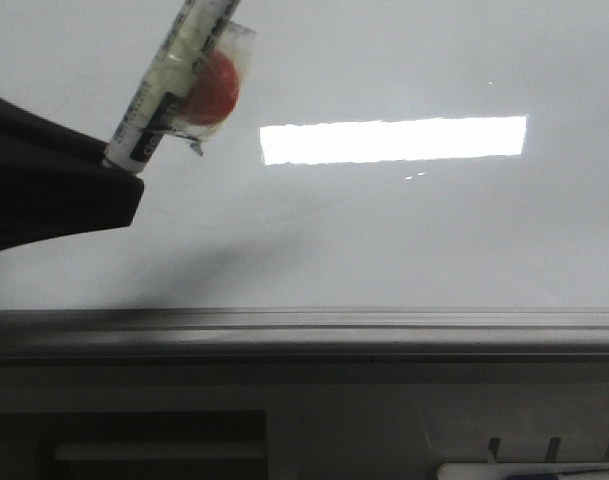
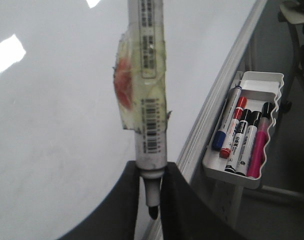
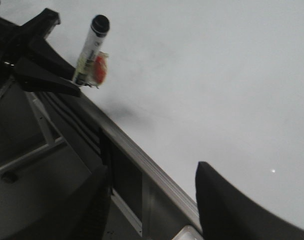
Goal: Write number 3 on whiteboard
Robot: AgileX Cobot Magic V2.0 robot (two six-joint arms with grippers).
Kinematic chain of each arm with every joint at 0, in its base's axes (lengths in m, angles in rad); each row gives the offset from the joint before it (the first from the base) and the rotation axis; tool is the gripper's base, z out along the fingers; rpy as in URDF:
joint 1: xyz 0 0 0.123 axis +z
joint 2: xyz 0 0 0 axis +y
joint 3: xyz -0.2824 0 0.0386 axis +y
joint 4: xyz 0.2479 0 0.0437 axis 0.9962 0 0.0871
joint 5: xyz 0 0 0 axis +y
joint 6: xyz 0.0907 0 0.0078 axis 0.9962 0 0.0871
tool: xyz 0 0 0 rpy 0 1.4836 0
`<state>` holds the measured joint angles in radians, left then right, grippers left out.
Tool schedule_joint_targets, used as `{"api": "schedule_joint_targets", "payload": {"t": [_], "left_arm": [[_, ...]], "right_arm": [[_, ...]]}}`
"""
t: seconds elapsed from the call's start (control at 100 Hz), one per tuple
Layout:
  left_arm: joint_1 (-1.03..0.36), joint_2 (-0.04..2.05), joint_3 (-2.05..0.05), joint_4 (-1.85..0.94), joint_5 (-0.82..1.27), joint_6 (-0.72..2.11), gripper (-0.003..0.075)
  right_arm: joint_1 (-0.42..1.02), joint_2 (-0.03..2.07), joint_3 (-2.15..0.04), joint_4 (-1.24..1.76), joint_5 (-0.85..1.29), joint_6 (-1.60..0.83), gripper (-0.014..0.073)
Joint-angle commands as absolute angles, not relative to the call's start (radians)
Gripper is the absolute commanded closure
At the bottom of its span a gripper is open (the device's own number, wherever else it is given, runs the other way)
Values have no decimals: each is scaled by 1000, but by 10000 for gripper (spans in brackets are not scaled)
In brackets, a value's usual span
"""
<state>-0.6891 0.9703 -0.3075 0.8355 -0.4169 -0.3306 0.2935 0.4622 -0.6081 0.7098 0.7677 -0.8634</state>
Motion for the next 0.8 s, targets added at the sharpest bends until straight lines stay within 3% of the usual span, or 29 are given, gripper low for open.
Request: {"api": "schedule_joint_targets", "payload": {"t": [0.0,0.45,0.79], "left_arm": [[-693,957,-366,903,-491,-332,741],[-693,957,-391,1034,-482,-332,741],[-693,957,-391,1062,-464,-332,741]], "right_arm": [[350,555,-685,754,728,-907,237],[648,948,-887,789,639,-999,237],[726,1059,-953,789,611,-1001,237]]}}
